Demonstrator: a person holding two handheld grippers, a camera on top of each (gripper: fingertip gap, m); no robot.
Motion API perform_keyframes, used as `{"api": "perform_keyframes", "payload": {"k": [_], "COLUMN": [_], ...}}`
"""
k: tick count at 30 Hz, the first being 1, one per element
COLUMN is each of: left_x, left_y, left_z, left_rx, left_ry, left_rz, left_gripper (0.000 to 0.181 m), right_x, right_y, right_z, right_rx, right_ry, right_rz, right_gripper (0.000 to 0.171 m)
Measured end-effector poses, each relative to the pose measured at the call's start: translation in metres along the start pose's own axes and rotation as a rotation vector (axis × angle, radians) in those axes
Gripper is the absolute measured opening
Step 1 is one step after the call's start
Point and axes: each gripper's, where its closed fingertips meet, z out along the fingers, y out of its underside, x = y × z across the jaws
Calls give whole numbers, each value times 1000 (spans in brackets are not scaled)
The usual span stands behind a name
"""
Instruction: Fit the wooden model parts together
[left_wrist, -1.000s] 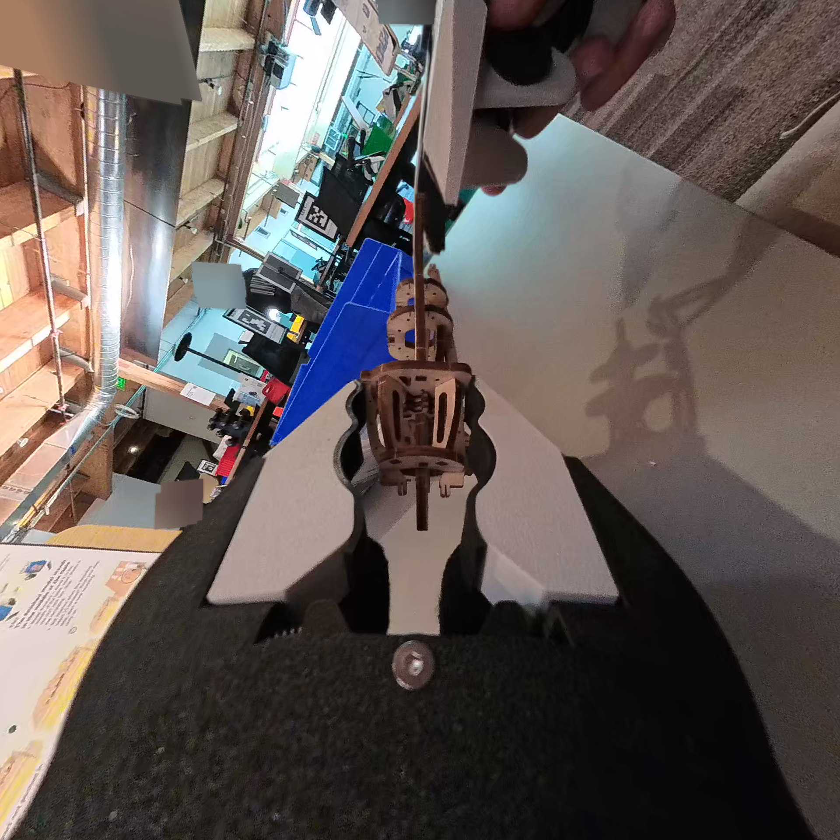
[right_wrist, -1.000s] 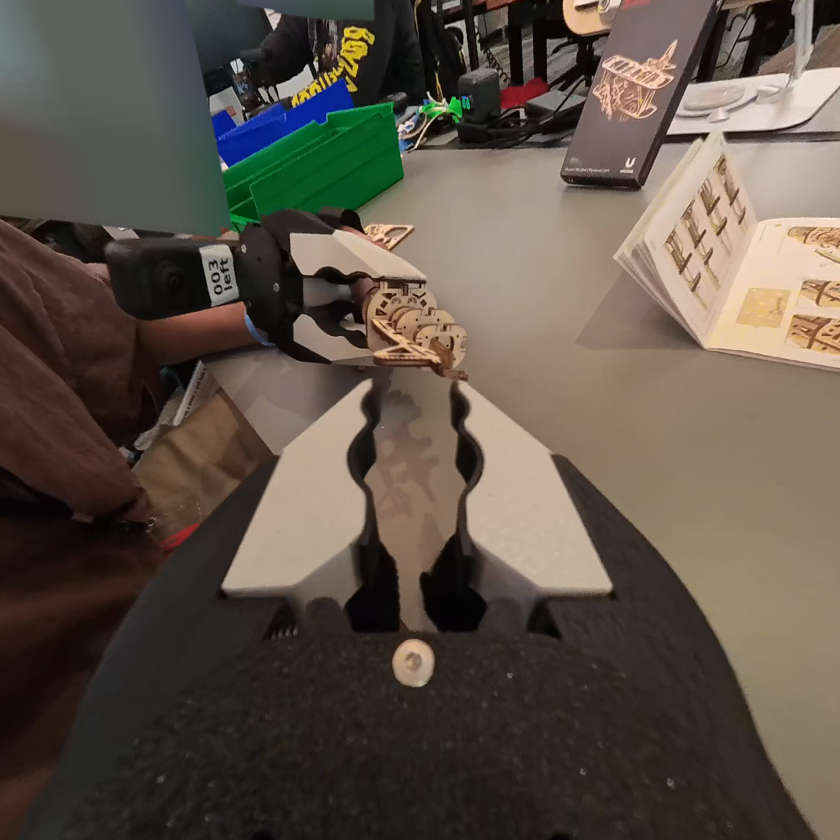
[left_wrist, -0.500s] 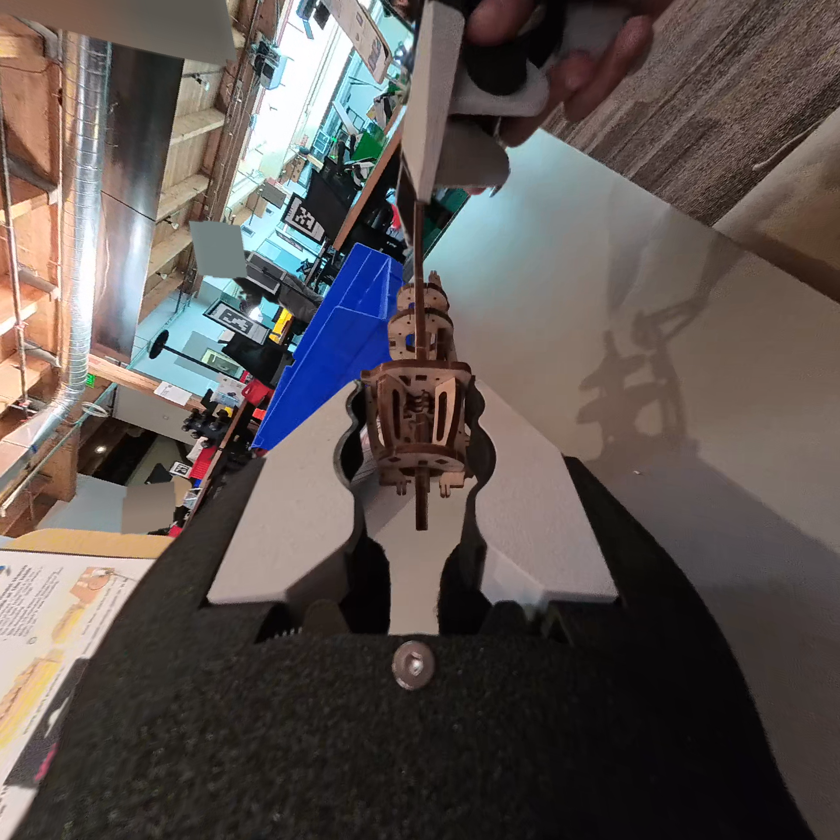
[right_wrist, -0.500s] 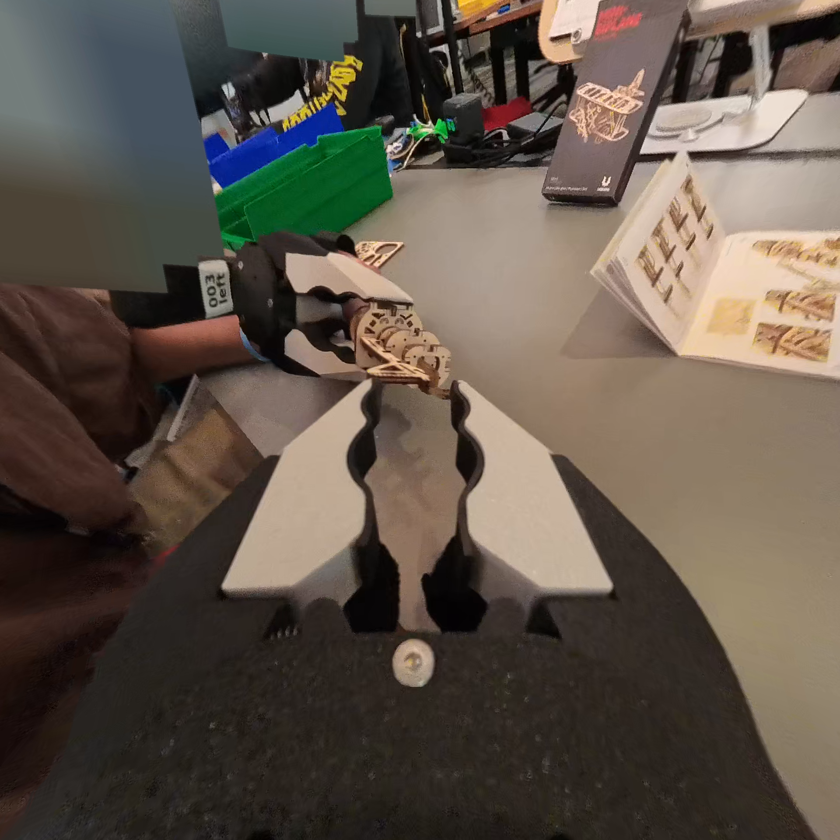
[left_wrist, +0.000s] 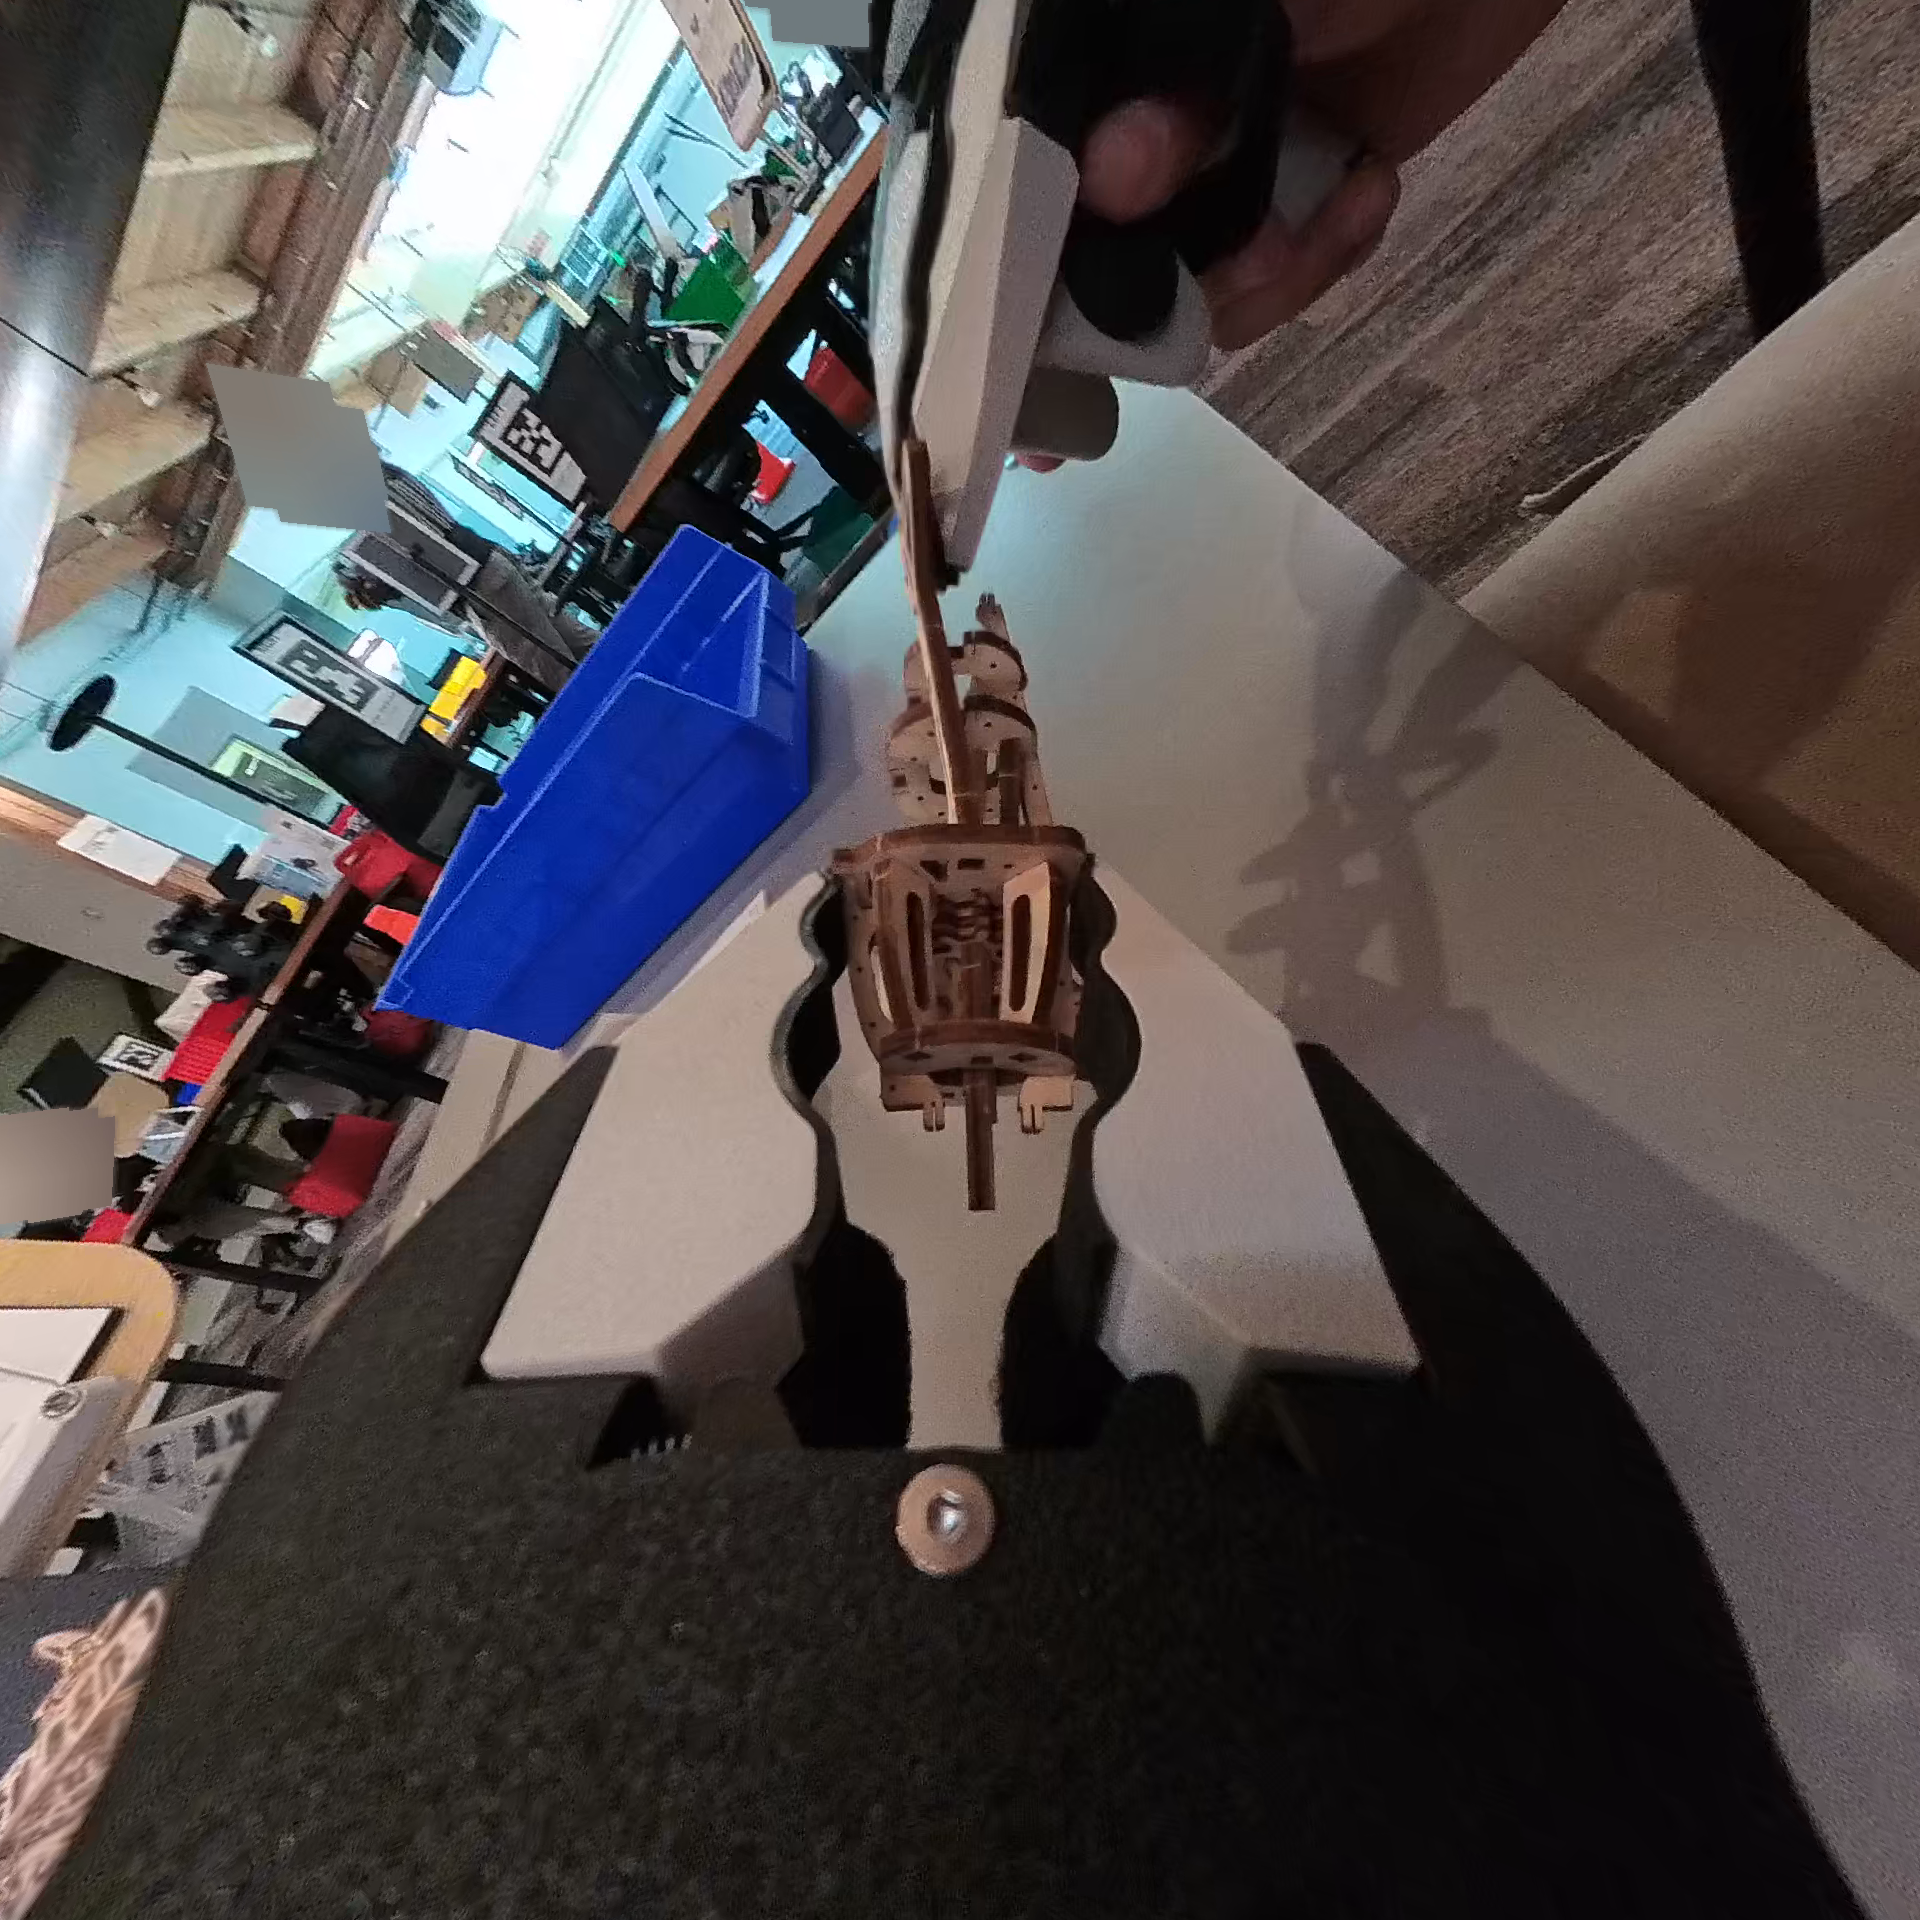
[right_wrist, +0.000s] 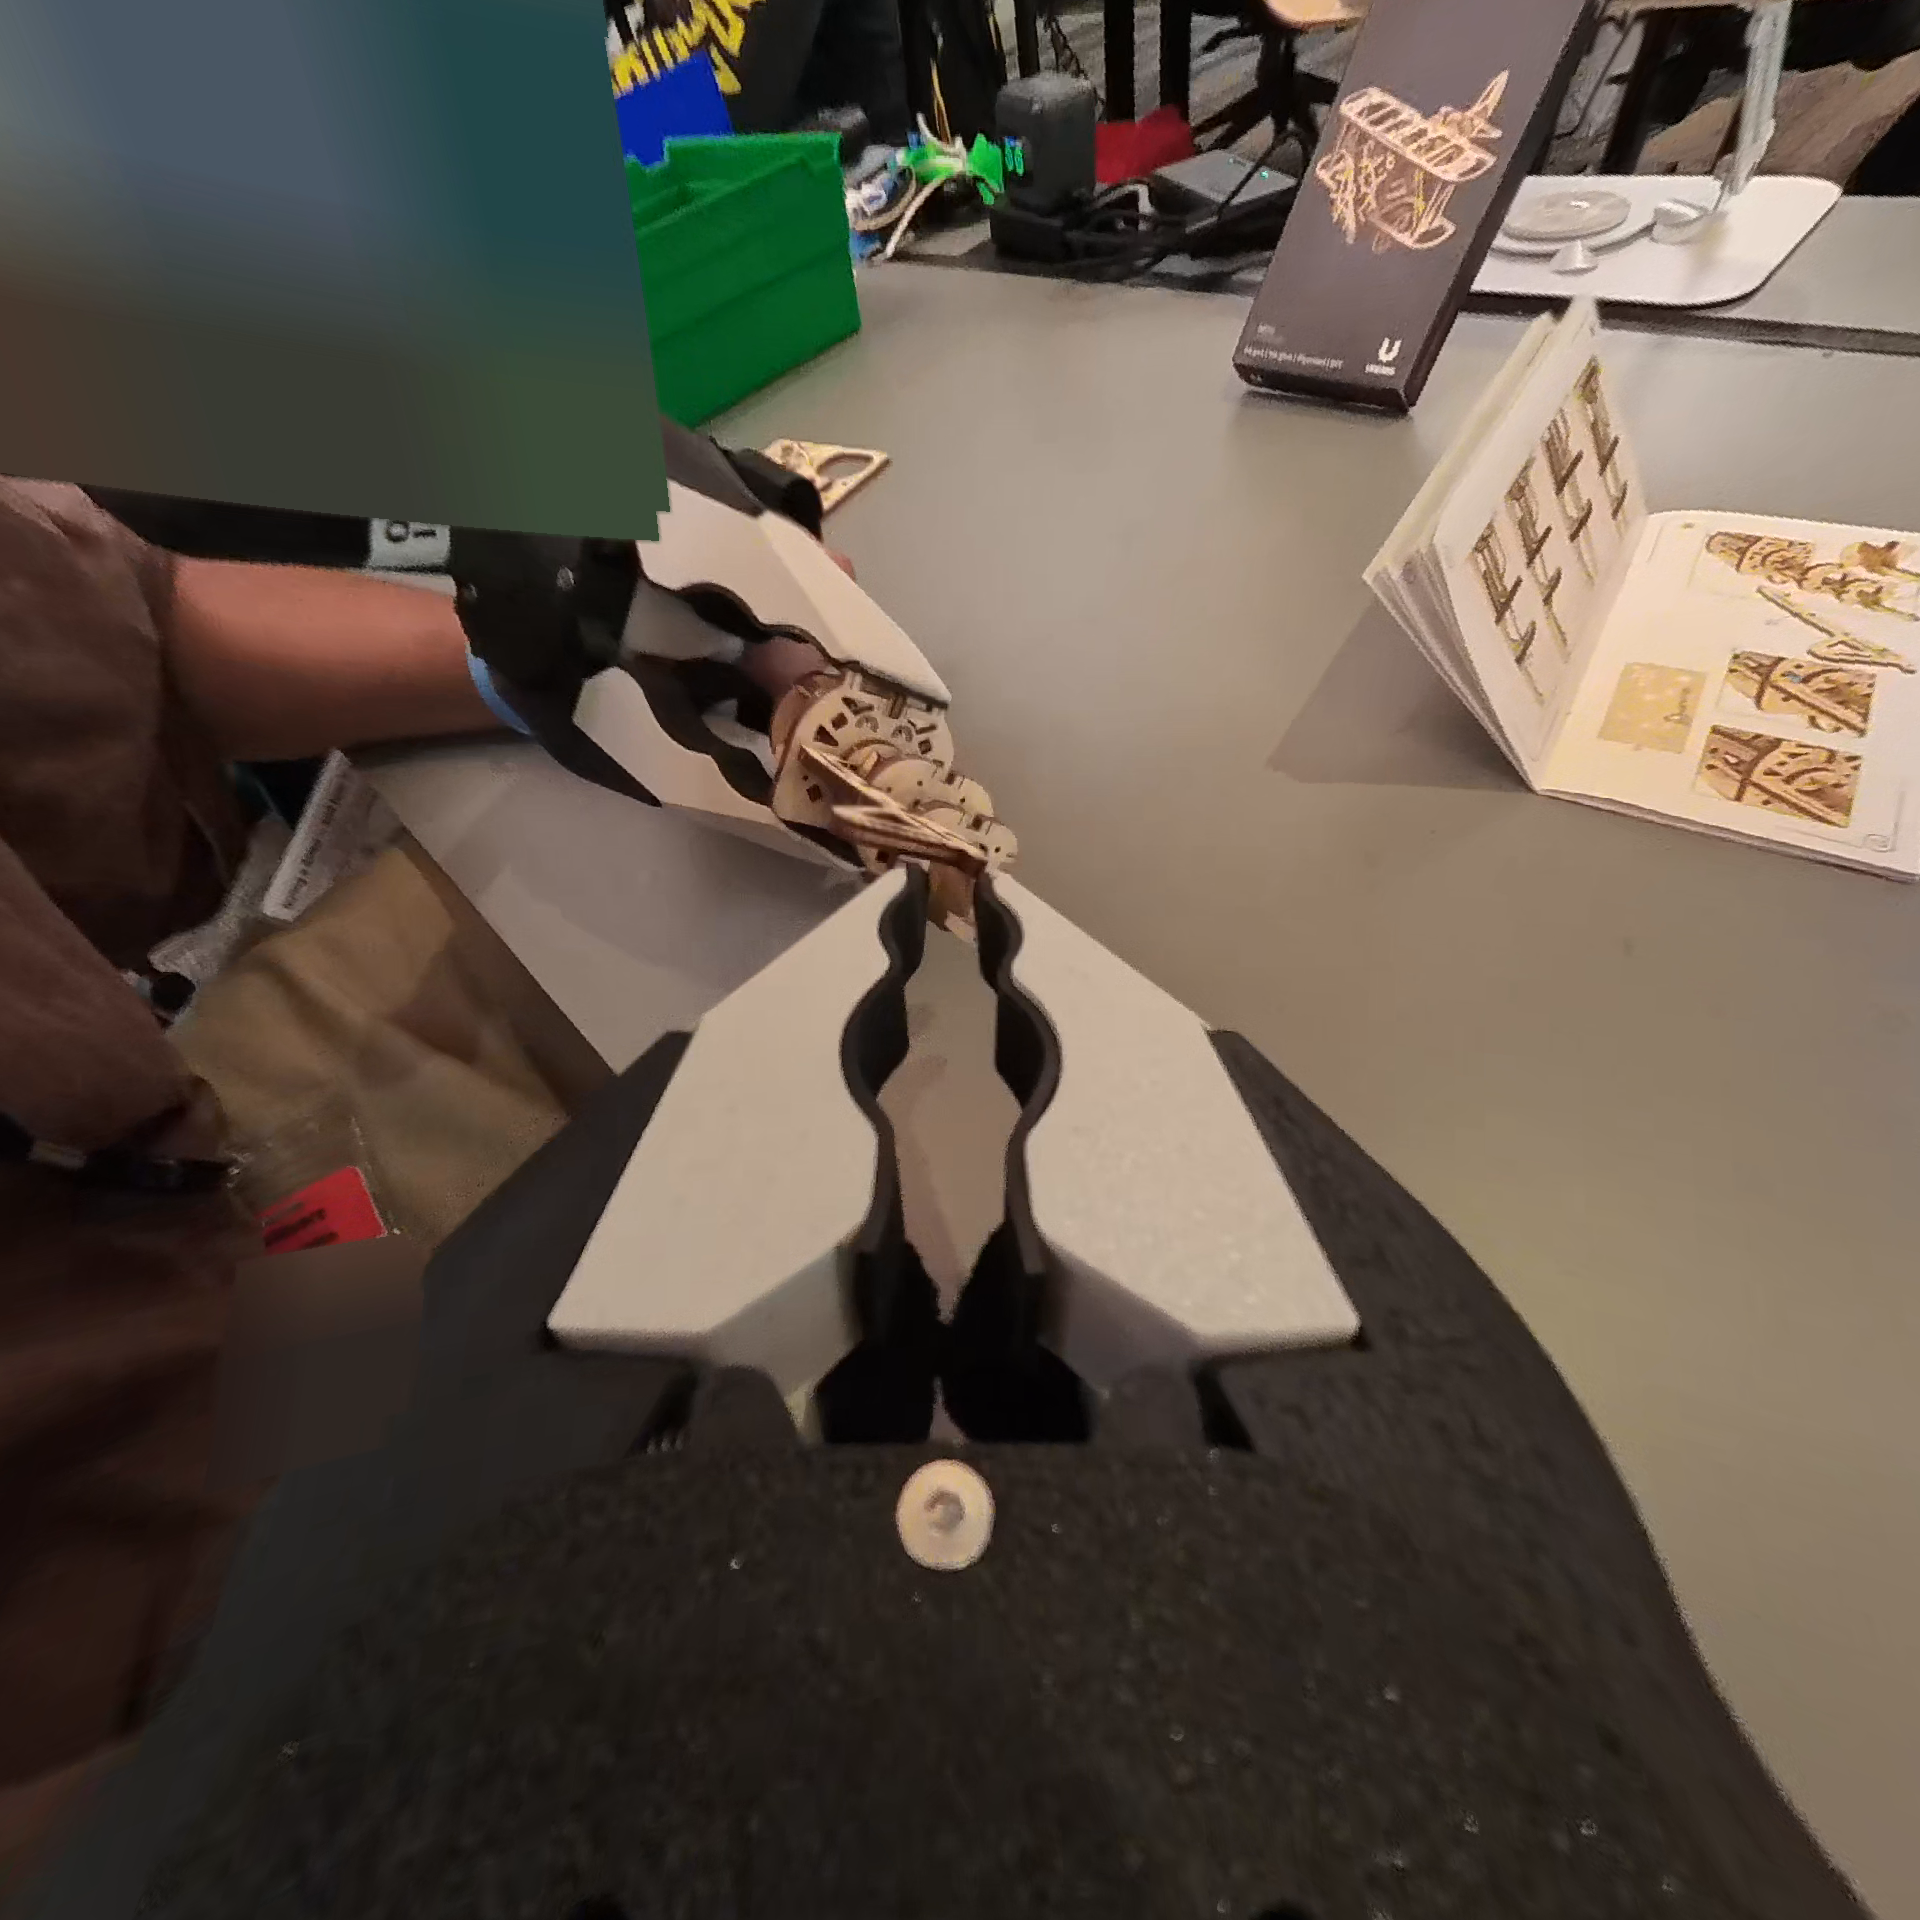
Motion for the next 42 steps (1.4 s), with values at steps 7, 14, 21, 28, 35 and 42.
{"api": "perform_keyframes", "payload": {"k": [7, 14, 21, 28, 35, 42], "left_x": [2, 14, 21, 16, 19, 29], "left_y": [3, 6, 3, 1, 5, 11], "left_z": [3, 6, 3, 1, 1, 5], "left_rx": [-28, -76, -66, 1, -18, -75], "left_ry": [58, 142, 212, 251, 291, 357], "left_rz": [-125, -234, -309, -378, -386, -390], "left_gripper": [40, 40, 40, 40, 39, 39], "right_x": [10, -6, 0, -6, -7, -4], "right_y": [0, -16, 8, 14, 20, 34], "right_z": [-8, 5, 9, 14, 15, 17], "right_rx": [-34, -164, -341, -325, -364, -427], "right_ry": [59, 43, 10, -16, -68, -89], "right_rz": [-74, -391, -547, -603, -583, -558], "right_gripper": [28, 22, 23, 5, 3, 2]}}
